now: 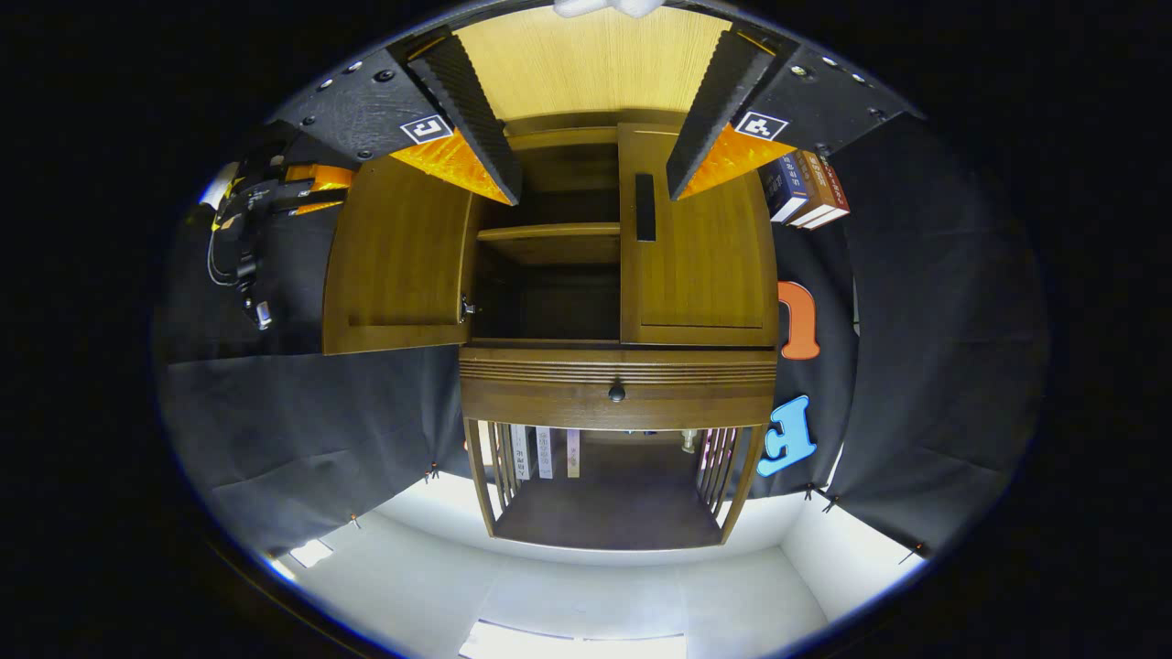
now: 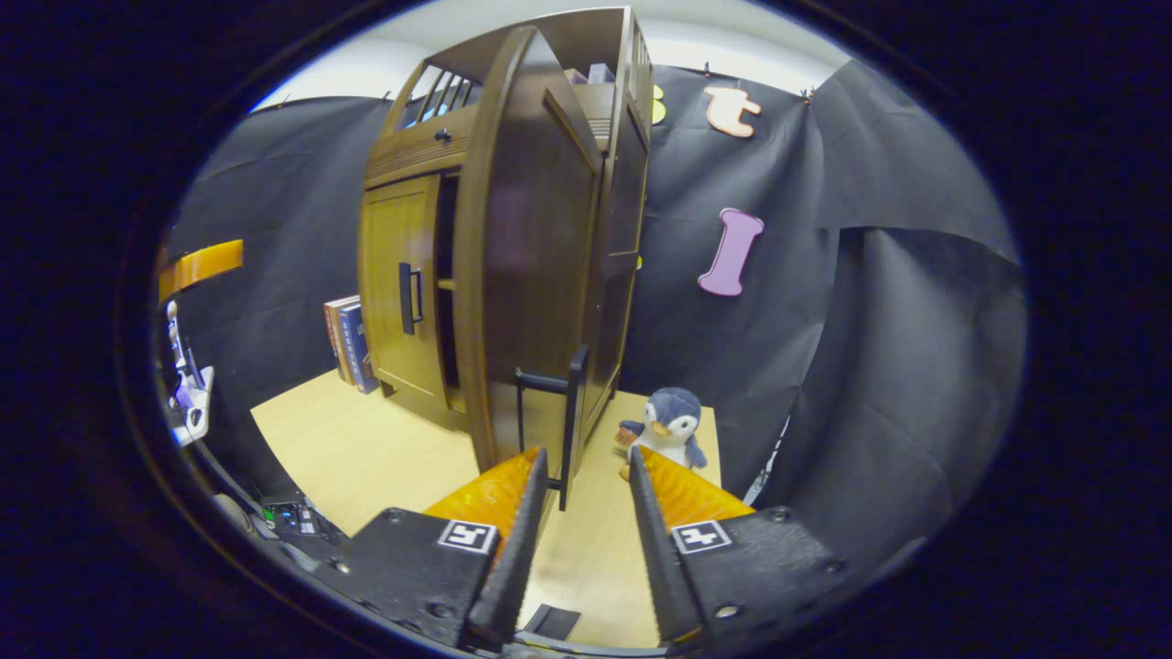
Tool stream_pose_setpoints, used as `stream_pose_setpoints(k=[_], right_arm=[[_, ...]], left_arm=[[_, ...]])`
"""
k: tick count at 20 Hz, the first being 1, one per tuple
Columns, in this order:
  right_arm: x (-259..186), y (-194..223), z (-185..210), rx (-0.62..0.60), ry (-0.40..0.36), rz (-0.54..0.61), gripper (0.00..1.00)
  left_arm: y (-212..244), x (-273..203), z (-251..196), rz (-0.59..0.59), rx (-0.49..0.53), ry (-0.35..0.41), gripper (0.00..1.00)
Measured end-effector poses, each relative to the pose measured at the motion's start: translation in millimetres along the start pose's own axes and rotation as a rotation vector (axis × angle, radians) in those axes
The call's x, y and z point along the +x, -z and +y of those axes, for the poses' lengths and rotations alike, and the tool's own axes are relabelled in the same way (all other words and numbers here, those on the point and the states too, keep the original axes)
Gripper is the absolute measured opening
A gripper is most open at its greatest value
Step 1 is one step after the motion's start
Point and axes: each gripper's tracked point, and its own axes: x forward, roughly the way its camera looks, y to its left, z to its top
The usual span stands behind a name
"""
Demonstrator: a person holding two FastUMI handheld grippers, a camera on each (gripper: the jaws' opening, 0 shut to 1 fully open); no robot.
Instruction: Open the right door of the double-door shoe cabinet with the right hand, and open the left door with the left hand.
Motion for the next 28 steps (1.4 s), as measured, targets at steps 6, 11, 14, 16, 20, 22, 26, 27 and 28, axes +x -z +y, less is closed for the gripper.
stream_pose_setpoints(k=[6, 11, 14, 16, 20, 22, 26, 27, 28], right_arm=[[-46.1, -11.4, 24.9, 0.022, 0.076, -0.013, 0.9], [-59.7, -29.2, 57.2, 0.047, 0.166, -0.056, 1.0], [-52.0, -33.9, 82.5, 0.08, 0.229, -0.093, 0.98], [-42.3, -32.7, 104.5, 0.148, 0.272, -0.095, 0.99], [-28.7, -44.0, 142.3, 0.152, 0.312, -0.124, 1.0], [-16.2, -46.7, 158.3, 0.13, 0.275, -0.1, 0.99], [0.8, -66.3, 170.7, 0.116, 0.223, -0.104, 0.99], [3.5, -69.1, 173.1, 0.098, 0.222, -0.102, 0.99], [5.6, -73.0, 173.6, 0.086, 0.221, -0.104, 0.99]], left_arm=[[3.5, 11.9, 14.3, 0.004, -0.008, 0.056, 0.96], [8.4, 18.2, 34.8, 0.016, -0.006, 0.096, 1.0], [10.3, 18.9, 58.0, -0.004, 0.015, 0.072, 0.96], [21.4, 22.8, 71.0, 0.011, 0.025, 0.053, 0.96], [47.1, 39.3, 85.4, 0.056, -0.004, 0.035, 0.96], [50.6, 52.5, 89.3, 0.058, -0.011, 0.017, 0.96], [52.3, 99.9, 86.8, 0.042, -0.045, 0.003, 0.96], [52.3, 116.8, 86.8, 0.037, -0.054, -0.003, 0.96], [56.7, 135.5, 88.3, 0.034, -0.057, -0.005, 0.96]])
